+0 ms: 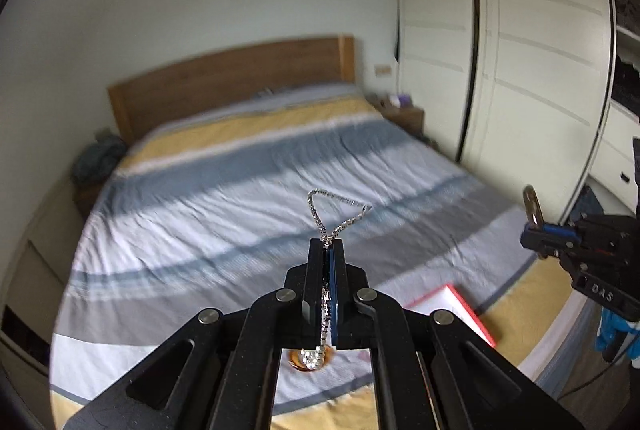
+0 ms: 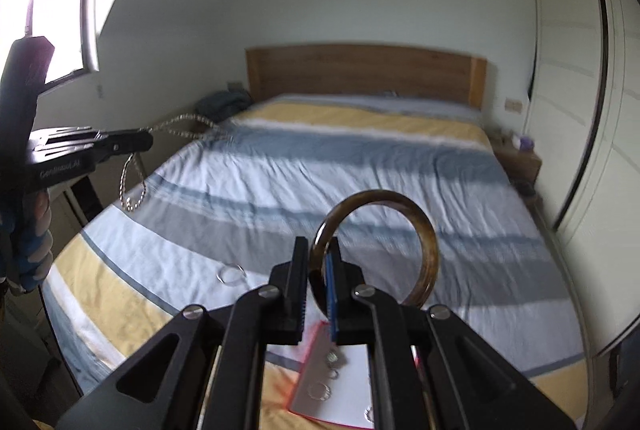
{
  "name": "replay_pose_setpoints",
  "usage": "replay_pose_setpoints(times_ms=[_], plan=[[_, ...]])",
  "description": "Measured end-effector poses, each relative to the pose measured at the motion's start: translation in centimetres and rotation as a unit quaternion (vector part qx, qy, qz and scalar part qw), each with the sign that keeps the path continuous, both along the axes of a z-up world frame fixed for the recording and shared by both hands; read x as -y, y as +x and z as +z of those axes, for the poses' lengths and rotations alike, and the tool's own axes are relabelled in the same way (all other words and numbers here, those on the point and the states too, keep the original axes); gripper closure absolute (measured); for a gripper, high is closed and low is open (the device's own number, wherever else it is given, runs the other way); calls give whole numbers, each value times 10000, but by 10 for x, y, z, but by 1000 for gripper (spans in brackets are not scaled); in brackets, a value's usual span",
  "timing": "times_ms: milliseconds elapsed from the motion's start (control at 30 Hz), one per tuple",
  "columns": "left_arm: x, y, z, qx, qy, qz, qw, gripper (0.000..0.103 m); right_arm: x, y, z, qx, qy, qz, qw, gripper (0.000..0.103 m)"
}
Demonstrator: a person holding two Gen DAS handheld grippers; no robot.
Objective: Organize jewelry
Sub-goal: 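Carry necklace and bangle into the red box and open both tools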
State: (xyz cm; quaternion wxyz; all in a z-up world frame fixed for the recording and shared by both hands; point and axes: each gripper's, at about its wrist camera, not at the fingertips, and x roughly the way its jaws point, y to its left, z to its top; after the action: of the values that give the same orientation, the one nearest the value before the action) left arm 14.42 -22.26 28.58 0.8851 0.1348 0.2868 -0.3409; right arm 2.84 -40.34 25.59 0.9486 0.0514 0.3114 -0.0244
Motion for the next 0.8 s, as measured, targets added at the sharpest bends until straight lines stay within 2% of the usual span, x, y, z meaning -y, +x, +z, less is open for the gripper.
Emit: replay_pose_setpoints(times_ms=[200,300,433,633,800], plan=[[68,21,-112,-822,185,-421,9955,101,47,32,-121,-754,417,-61,9963,96],[99,22,-173,-1275,350,-634,9892,101,68,45,-186,-1186,659,-191,9906,96],[127,19,-245,-1845,577,-787,9780,101,86,56,-245,-1550,843,-274,9839,96],[161,19,-315,-2273,858,-939,9655,101,98,69,-298,-1893,947,-146,9772,95],[175,27,-350,-2286,1058,-813,9643,101,102,84,-323,-2116,895,-42,9732,95]])
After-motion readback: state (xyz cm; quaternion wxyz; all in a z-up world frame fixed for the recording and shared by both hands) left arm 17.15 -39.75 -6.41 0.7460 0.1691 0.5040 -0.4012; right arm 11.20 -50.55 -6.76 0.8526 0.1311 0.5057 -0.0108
